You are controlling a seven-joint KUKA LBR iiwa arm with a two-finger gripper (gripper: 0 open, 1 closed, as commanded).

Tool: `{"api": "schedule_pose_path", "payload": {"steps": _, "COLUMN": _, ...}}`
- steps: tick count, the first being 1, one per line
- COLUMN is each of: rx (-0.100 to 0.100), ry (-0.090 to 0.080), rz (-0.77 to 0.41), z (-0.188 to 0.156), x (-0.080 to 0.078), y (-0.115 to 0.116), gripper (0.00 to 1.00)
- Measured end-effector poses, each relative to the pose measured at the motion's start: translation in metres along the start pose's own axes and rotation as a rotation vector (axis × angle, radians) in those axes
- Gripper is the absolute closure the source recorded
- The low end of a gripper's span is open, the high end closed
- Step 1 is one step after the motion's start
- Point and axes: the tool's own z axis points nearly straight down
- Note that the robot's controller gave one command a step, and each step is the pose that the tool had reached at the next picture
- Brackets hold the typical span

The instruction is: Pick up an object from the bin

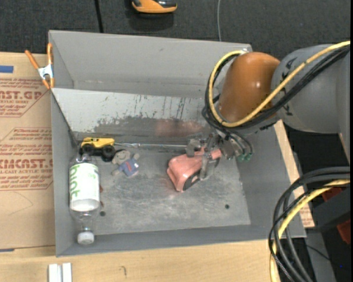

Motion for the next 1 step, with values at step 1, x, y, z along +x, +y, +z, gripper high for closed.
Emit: {"api": "schedule_pose_path", "payload": {"steps": 1, "rx": 0.001, "ry": -0.006, "rz": 0.001, "z": -0.0080, "x": -0.0012, "y": -0.0007, "gripper": 1.00}}
